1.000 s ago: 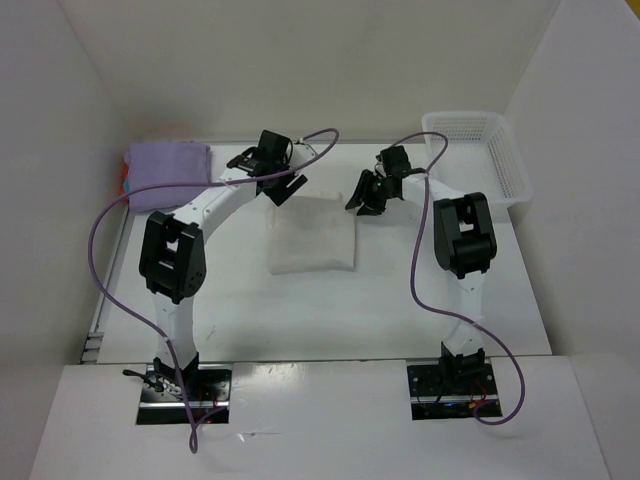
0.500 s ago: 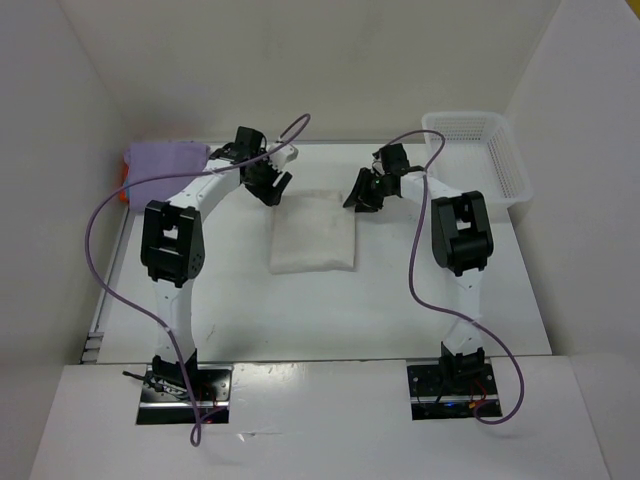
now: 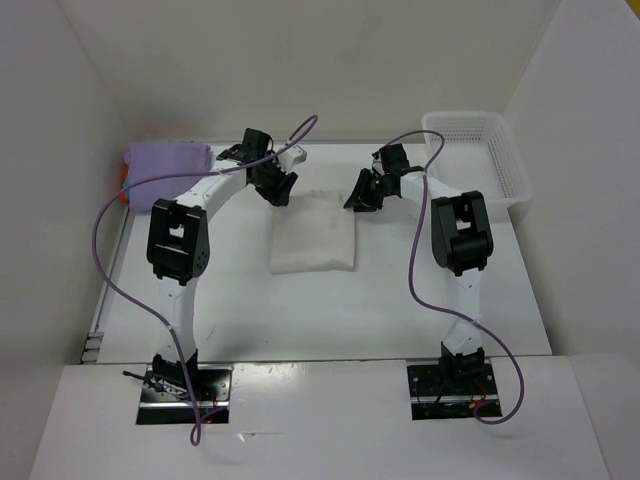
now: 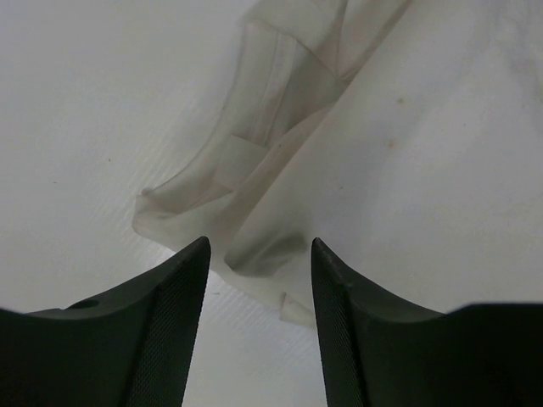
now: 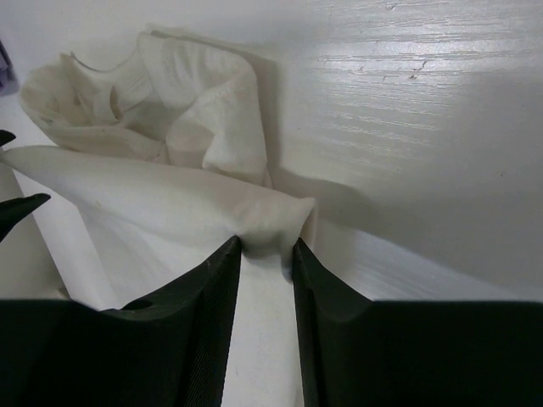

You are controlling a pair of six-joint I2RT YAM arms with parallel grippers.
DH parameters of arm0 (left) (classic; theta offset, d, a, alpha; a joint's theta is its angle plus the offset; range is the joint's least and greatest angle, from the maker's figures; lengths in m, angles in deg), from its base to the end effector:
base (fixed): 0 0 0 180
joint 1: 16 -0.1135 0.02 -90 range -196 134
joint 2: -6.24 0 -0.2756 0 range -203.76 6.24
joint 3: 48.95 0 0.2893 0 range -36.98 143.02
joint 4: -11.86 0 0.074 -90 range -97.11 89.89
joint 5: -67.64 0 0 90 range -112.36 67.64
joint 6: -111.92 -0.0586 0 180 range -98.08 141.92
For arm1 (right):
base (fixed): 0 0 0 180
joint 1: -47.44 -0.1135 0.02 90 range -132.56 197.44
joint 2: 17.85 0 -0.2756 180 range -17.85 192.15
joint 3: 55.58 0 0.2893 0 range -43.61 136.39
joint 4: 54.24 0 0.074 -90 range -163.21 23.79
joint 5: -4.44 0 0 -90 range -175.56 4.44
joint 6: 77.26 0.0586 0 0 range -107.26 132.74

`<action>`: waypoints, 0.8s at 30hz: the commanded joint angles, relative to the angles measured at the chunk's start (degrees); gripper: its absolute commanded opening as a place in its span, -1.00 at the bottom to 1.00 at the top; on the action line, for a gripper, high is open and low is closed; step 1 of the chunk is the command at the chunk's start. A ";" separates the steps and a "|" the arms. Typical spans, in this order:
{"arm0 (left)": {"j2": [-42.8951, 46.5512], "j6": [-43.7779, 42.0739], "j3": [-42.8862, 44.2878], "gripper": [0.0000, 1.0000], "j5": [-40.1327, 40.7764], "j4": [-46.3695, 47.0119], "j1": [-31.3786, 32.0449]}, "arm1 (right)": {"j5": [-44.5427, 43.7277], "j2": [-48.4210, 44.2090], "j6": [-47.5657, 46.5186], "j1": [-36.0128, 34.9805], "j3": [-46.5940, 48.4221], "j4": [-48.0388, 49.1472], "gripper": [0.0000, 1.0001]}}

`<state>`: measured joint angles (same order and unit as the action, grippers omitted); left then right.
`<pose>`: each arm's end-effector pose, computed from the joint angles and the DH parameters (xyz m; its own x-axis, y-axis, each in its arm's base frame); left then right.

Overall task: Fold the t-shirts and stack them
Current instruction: Fold the long partially folded tshirt into a neat square

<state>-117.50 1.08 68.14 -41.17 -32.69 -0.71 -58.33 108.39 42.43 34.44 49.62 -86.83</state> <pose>0.5174 -0.1610 0.2083 -0.5444 0.4980 -0.6750 0.6829 0.7304 -0.0119 0.5082 0.1448 0.1304 -0.9116 0.2415 -0.3327 -0.0148 0.7893 0.6138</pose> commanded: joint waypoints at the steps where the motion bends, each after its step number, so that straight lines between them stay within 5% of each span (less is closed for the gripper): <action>1: -2.64 -0.08 2.19 0.14 -1.15 -0.38 -0.17 | 0.46 0.33 -0.95 -0.54 1.25 1.02 -0.28; 6: -4.39 0.54 2.72 -0.05 -1.14 -0.38 -0.17 | 0.46 0.33 -0.95 -0.54 1.25 1.02 -0.38; 11: -4.93 2.38 3.25 -0.78 -3.68 1.28 -0.17 | 0.46 1.99 -1.47 -0.54 1.25 0.50 -0.57; 14: -4.23 3.09 3.78 -1.00 -5.19 1.29 -0.17 | 0.98 1.39 -1.48 -0.54 1.25 0.50 -0.82; 17: 1.02 3.09 1.85 -1.00 -5.71 1.29 -0.17 | 0.99 -0.98 -1.48 -0.54 -0.41 1.63 -0.99; 24: 11.50 1.51 -5.18 -1.00 -3.52 0.34 -0.17 | 1.52 -7.58 -2.09 -1.68 -3.93 2.69 -1.00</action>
<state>-112.69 2.81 63.64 -43.90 -32.40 -0.71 -57.39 106.99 41.76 34.29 46.47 -86.44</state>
